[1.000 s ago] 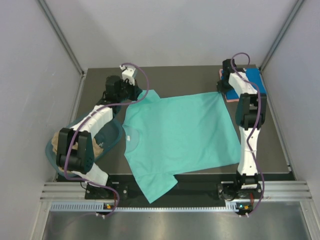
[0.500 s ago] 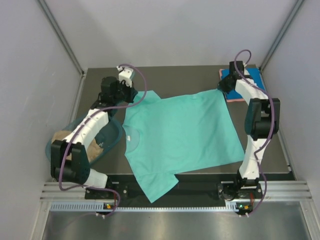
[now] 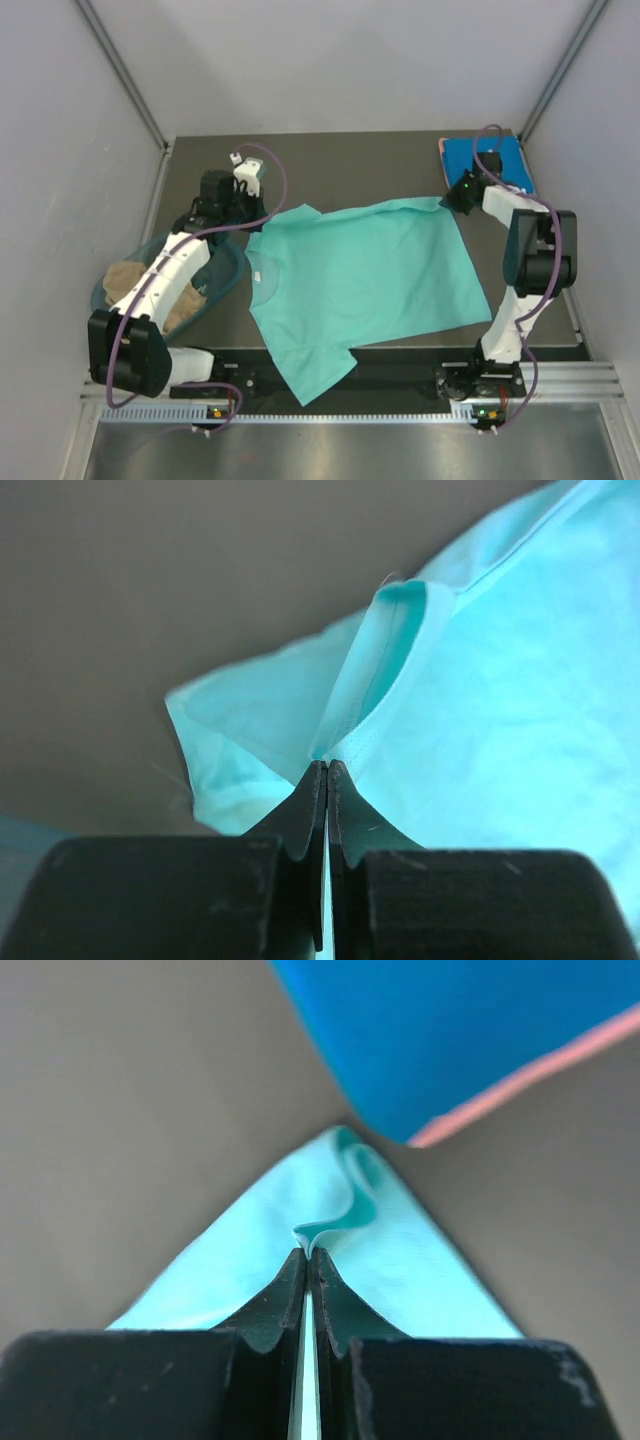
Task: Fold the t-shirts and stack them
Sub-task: Fold the tshirt
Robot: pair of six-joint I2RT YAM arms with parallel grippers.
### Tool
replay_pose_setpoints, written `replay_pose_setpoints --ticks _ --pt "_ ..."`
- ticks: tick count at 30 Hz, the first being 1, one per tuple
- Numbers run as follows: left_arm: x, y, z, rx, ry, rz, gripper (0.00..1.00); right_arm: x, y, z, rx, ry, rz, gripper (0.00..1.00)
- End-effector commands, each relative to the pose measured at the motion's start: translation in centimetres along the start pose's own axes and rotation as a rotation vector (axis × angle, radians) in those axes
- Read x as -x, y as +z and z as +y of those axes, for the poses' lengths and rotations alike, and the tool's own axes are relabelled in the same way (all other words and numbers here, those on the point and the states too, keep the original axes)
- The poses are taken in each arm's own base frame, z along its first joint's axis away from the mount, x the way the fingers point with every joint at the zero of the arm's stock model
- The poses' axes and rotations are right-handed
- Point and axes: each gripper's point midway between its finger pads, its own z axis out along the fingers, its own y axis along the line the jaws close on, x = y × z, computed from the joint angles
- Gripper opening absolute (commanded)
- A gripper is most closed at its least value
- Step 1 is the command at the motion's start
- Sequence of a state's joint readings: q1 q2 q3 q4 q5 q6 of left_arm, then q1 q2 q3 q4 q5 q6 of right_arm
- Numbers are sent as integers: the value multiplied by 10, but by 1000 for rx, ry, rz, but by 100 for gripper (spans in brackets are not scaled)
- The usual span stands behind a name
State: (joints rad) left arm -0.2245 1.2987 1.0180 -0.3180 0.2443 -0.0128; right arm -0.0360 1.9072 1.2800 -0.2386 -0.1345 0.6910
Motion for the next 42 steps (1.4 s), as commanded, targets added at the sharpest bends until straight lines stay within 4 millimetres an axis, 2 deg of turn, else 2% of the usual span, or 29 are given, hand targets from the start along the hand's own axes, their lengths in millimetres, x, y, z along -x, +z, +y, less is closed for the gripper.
replay_pose_setpoints --ticks 1,8,14,18,23,32,37,42 --pt "-33 -11 -2 23 -83 152 0 33 -27 13 110 -48 -113 0" --pt "-59 -24 9 131 -153 299 0 30 -37 -1 136 -50 -108 0" --pt "-81 -26 -5 91 -215 379 0 16 -43 -7 153 -83 -75 0" --pt "-82 -28 -12 67 -251 379 0 13 -48 -14 141 -72 -74 0" --pt "-80 -32 -3 153 -286 367 0 13 -55 -14 142 -94 -85 0" --pt "-129 -25 -15 167 -317 509 0 -1 -62 -35 111 -83 -81 0" --pt "-143 -25 -22 213 -311 548 0 -9 -58 -47 92 -71 -58 0" --pt "-154 -25 -23 269 -387 566 0 -11 -57 -51 83 -71 -57 0"
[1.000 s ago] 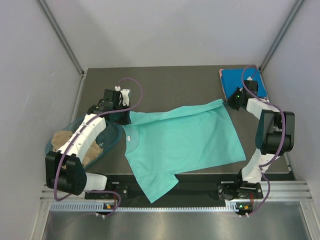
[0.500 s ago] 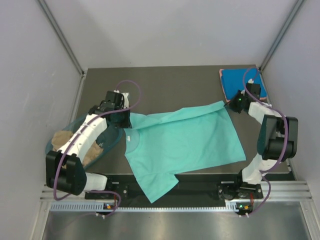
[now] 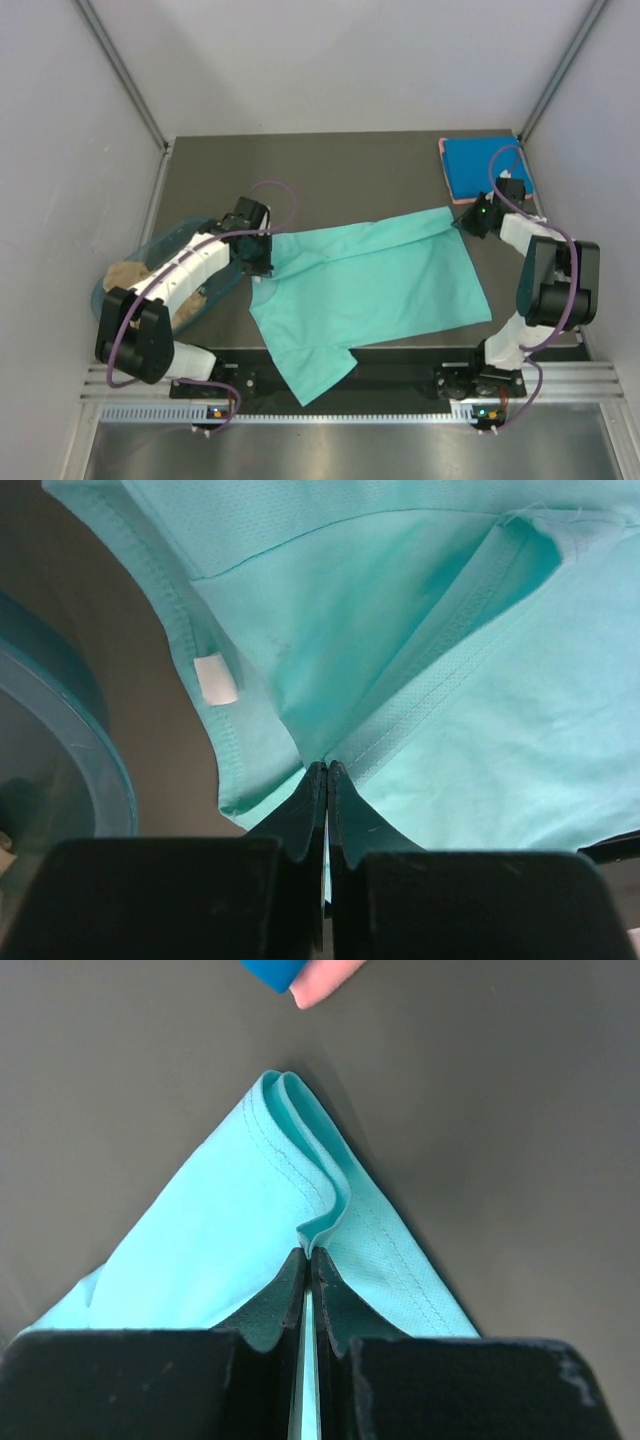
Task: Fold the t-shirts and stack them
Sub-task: Fold the tshirt
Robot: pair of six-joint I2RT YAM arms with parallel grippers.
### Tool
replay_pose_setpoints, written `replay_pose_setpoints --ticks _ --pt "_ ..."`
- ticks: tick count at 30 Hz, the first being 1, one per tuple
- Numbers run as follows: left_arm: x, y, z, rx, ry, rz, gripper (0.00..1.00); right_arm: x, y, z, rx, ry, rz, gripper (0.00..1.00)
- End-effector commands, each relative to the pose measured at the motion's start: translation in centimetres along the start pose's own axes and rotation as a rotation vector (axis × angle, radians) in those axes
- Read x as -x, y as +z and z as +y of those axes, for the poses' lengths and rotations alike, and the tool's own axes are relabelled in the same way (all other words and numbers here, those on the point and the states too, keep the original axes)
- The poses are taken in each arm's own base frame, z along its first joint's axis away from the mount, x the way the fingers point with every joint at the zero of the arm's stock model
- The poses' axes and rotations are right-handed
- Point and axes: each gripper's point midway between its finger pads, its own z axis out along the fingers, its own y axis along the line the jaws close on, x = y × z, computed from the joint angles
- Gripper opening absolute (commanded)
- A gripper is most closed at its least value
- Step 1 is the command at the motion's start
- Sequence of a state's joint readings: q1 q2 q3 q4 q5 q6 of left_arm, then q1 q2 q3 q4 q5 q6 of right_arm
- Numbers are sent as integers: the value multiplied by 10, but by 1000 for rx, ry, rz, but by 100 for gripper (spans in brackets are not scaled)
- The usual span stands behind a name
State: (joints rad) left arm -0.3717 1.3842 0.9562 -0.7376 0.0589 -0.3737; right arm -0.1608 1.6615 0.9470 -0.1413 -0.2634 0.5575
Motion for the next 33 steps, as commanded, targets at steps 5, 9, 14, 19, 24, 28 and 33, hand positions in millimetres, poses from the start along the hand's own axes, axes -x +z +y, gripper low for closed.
replay_pose_setpoints --ticks 5,9,14,19,24,28,33 --pt "-25 15 7 71 -110 57 0 16 -12 0 14 -31 -65 0" --pt "-27 16 16 148 -103 30 0 15 -15 -10 -15 -26 -65 0" --pt "-30 18 11 148 -122 30 0 13 -13 -14 -6 -17 -54 0" --pt "-32 17 3 138 -138 13 0 7 -6 -16 6 -11 -33 0" --pt "-42 18 4 155 -131 23 0 3 -5 -20 -8 -4 -22 0" --pt "-50 22 8 172 -132 39 0 1 -9 -23 -20 -3 -13 4" --pt "-33 8 3 175 -112 0 5 3 -26 -41 -148 25 -7 20"
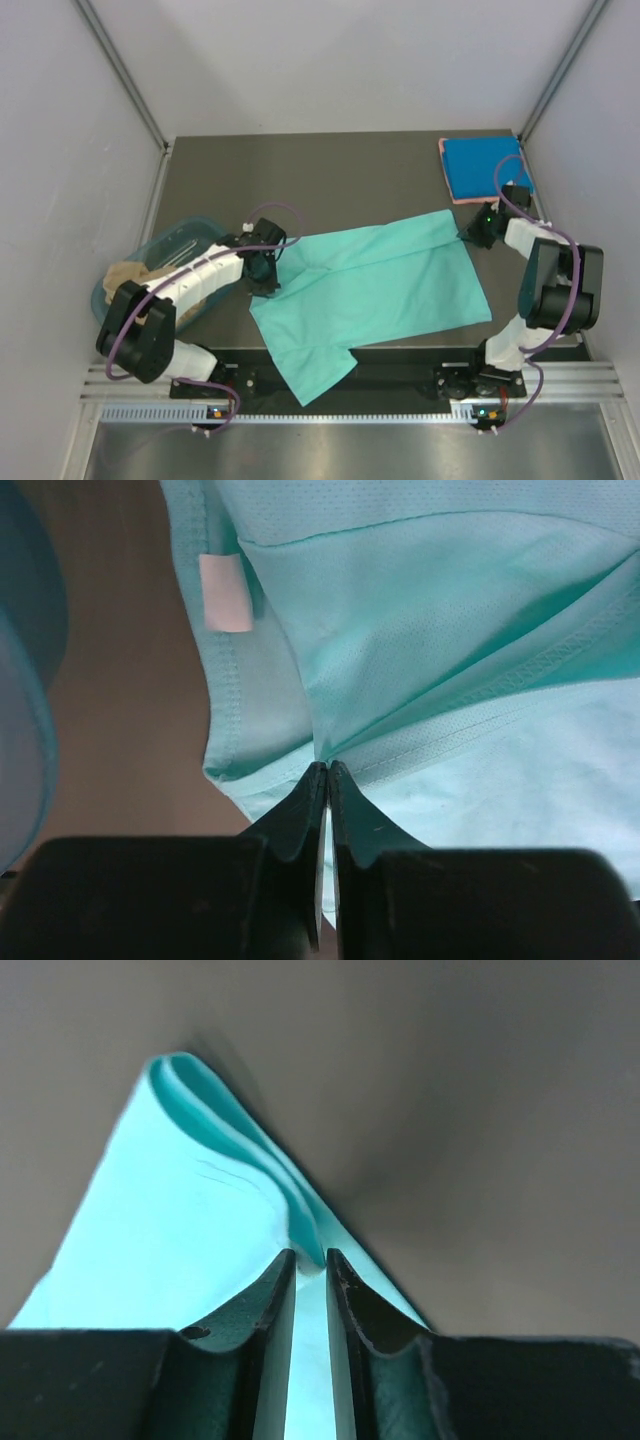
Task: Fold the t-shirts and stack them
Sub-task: Fold the tshirt
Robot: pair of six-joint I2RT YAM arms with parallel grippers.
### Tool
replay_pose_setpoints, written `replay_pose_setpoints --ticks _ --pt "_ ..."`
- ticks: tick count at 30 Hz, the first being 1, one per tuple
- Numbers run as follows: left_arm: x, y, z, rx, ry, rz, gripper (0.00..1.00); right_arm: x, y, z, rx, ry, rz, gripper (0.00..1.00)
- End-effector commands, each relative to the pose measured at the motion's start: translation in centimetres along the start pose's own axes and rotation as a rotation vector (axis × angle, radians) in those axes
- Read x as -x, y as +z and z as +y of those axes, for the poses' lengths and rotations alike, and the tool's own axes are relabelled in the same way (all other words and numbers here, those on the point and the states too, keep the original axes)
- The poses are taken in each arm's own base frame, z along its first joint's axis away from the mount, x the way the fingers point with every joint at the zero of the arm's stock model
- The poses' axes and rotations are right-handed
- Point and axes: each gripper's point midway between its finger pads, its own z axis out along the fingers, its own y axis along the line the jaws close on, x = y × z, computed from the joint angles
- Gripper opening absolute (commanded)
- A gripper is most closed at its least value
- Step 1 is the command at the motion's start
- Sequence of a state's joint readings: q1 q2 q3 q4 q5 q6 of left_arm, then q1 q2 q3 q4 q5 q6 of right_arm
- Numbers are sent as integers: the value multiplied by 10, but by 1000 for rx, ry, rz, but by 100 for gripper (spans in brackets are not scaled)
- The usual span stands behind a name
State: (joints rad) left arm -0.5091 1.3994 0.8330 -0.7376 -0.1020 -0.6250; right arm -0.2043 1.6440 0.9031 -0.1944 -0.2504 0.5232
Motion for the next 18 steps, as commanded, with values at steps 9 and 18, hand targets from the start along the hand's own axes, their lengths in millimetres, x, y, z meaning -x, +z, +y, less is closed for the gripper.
replay_pose_setpoints --ticks 9,18 --pt "68 -51 -31 -46 80 -145 23 17 -37 19 -39 10 -66 28" --pt "91 -9 -48 -52 88 -188 24 5 -2 28 12 22 -13 26"
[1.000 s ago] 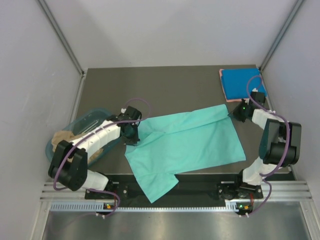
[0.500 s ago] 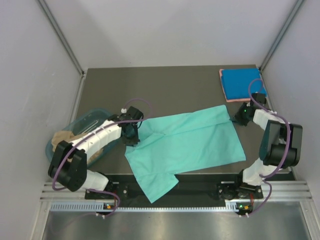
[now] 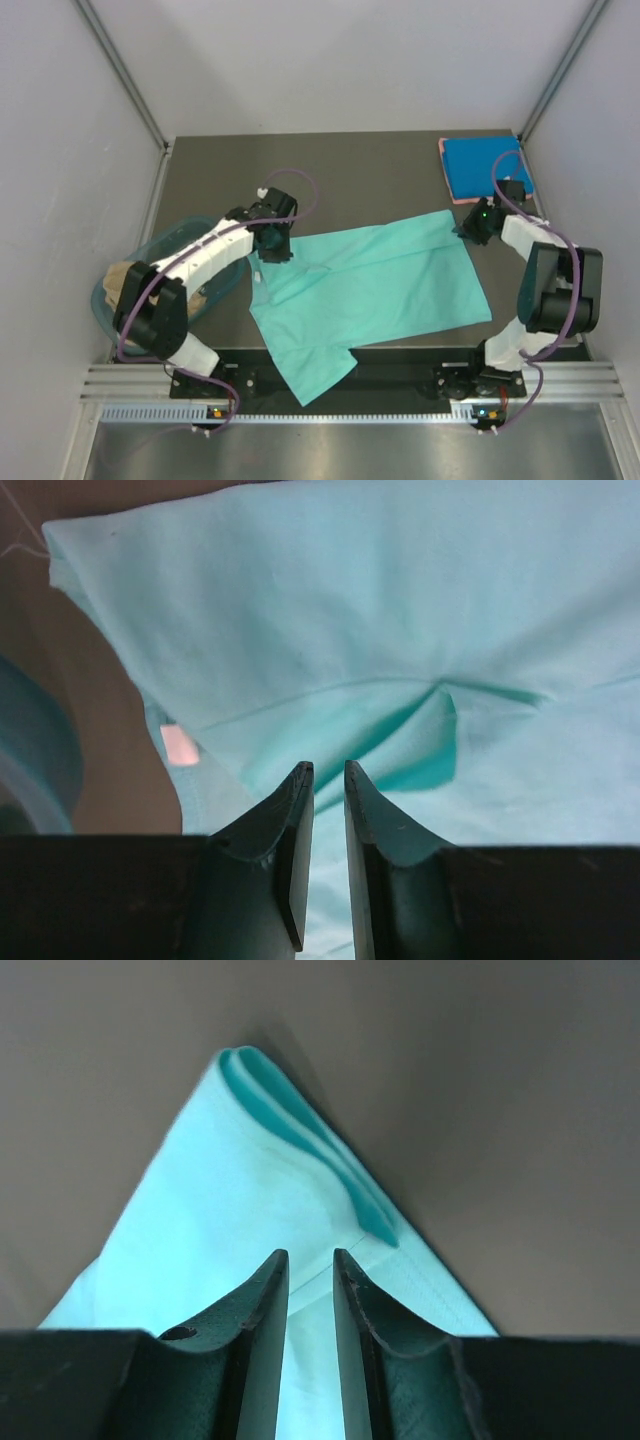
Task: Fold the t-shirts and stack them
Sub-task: Fold the tshirt
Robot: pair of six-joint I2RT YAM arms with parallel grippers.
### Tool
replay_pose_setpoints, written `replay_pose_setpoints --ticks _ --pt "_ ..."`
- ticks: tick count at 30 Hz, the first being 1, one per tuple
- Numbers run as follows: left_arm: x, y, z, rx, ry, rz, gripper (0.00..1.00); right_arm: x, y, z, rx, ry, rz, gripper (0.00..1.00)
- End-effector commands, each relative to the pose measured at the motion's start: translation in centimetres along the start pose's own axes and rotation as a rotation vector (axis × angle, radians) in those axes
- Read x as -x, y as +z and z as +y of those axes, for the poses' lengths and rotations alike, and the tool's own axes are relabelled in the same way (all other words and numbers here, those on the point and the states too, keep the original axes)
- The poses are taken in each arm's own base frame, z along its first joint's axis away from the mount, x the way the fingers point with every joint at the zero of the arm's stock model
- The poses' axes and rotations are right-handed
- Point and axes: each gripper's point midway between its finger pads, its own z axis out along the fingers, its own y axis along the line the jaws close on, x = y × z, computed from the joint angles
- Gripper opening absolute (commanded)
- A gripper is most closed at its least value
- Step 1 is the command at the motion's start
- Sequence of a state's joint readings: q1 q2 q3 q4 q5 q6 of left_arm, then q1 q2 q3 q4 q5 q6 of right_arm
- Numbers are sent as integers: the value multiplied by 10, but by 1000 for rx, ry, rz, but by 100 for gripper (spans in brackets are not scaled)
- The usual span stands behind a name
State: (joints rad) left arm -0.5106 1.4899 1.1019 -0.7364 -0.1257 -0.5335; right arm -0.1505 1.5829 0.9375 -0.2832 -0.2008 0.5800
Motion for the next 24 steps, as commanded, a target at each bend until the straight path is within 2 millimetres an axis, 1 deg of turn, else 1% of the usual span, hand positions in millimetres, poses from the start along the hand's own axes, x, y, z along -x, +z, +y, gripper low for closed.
replay_pose_setpoints --ticks 1,2,3,4,5,6,7,8,10,11,13,14,16,17,18,19,20,22,23,24 --pt "11 33 -1 44 22 -21 24 5 19 5 18 9 0 25" --pt "15 38 -1 58 24 -23 24 4 22 1 4 13 5 25" --pt "13 51 5 106 33 -2 23 1 26 -9 -35 18 4 25" --pt "16 56 6 129 34 -5 23 0 28 -16 -57 23 -1 24" --pt "12 68 10 162 39 21 23 -4 30 -25 -80 31 1 24" --pt "15 72 16 203 38 14 22 -3 29 -34 -115 45 -16 23" --pt "17 75 16 217 31 13 22 0 27 -43 -139 61 -31 22" --pt "14 83 18 235 33 31 22 -3 23 -51 -157 71 -39 22" --pt "15 87 20 257 13 25 22 2 16 -68 -210 101 -78 21" --pt "16 90 20 257 4 16 22 -2 14 -75 -230 107 -81 21" --pt "15 93 12 219 -13 11 22 5 5 -87 -271 116 -120 21" --pt "22 93 2 171 -22 -18 22 3 3 -92 -284 118 -119 21" --pt "25 93 -10 120 -32 -21 22 5 -4 -104 -326 137 -140 20" --pt "27 95 -12 118 -31 -20 22 -1 -7 -112 -348 149 -135 20" --pt "27 95 -12 124 -34 -10 22 2 -13 -116 -362 161 -158 20" --pt "34 94 -18 111 -36 -18 22 3 -18 -125 -384 183 -164 20" --pt "35 97 -20 110 -32 -12 22 0 -20 -131 -397 195 -165 21" --pt "45 97 -31 74 -23 -33 22 5 -29 -136 -396 208 -187 20" --pt "45 98 -39 39 -12 -28 22 6 -30 -136 -389 209 -192 21" --pt "48 98 -42 27 -4 -33 22 10 -34 -131 -366 194 -199 21"
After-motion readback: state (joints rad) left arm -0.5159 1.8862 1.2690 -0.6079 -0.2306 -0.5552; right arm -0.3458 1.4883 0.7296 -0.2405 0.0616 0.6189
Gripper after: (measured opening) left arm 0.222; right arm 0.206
